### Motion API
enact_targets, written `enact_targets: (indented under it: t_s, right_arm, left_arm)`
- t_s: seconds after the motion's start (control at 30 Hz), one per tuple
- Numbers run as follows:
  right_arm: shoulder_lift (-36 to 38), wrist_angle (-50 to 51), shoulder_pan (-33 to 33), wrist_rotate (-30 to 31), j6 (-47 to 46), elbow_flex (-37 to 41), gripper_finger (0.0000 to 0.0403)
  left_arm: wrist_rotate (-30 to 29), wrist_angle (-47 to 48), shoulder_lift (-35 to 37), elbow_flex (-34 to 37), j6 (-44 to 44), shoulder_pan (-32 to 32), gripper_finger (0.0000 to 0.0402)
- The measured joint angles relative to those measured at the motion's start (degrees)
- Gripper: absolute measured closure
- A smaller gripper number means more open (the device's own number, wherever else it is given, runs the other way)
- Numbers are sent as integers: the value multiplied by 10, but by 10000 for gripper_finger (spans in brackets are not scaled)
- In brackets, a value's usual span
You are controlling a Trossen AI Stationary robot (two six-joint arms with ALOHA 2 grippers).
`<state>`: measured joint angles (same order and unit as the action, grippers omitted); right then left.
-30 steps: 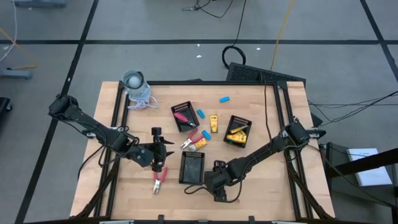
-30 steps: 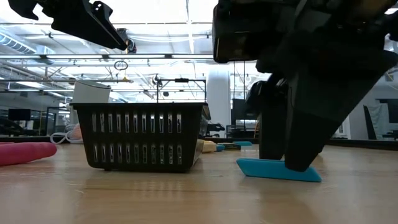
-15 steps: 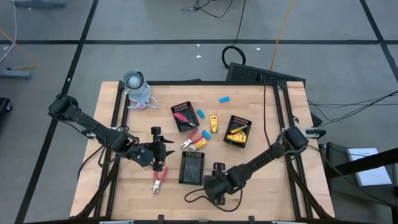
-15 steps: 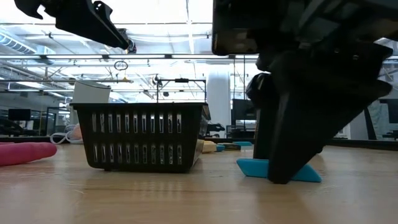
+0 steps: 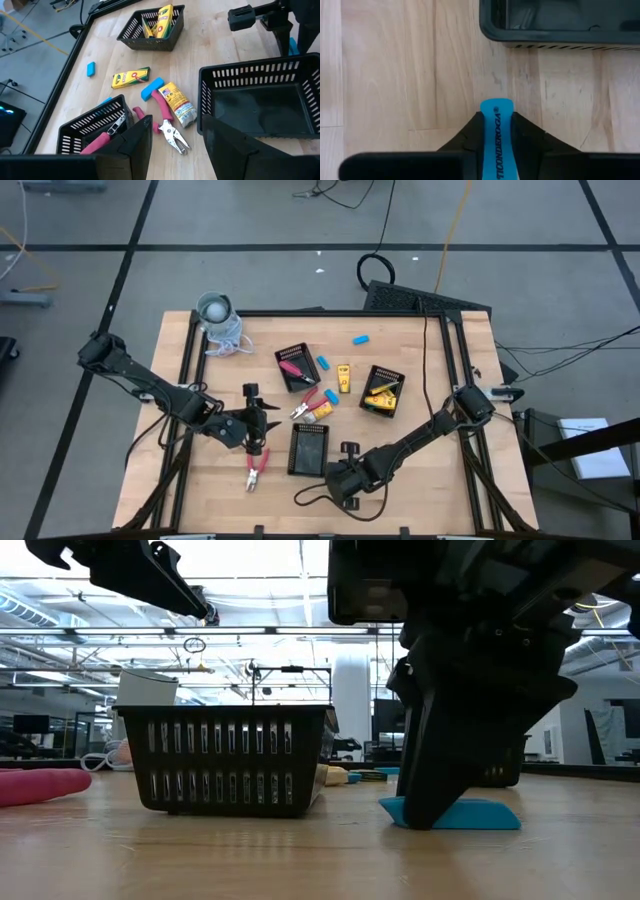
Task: Pick & Place School Supplies
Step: Put the blue eraser into the bottom left black basket
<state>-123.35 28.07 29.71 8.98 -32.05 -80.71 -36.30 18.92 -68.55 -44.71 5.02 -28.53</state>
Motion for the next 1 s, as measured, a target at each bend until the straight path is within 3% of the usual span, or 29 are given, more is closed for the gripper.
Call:
enact_targets:
  t_s: [0.3, 0.73, 1.0]
  right_arm:
    - [5, 5, 0, 3, -3, 0, 345]
    - [59, 47, 1, 73, -7, -2, 345]
    - [56, 163, -1, 136, 20, -66, 346]
  left_arm:
    - [-3, 0, 0, 0, -2, 0, 225]
    - [-4, 1, 0, 0, -4, 0, 225]
    - [-7, 1, 0, 0, -5, 1, 225]
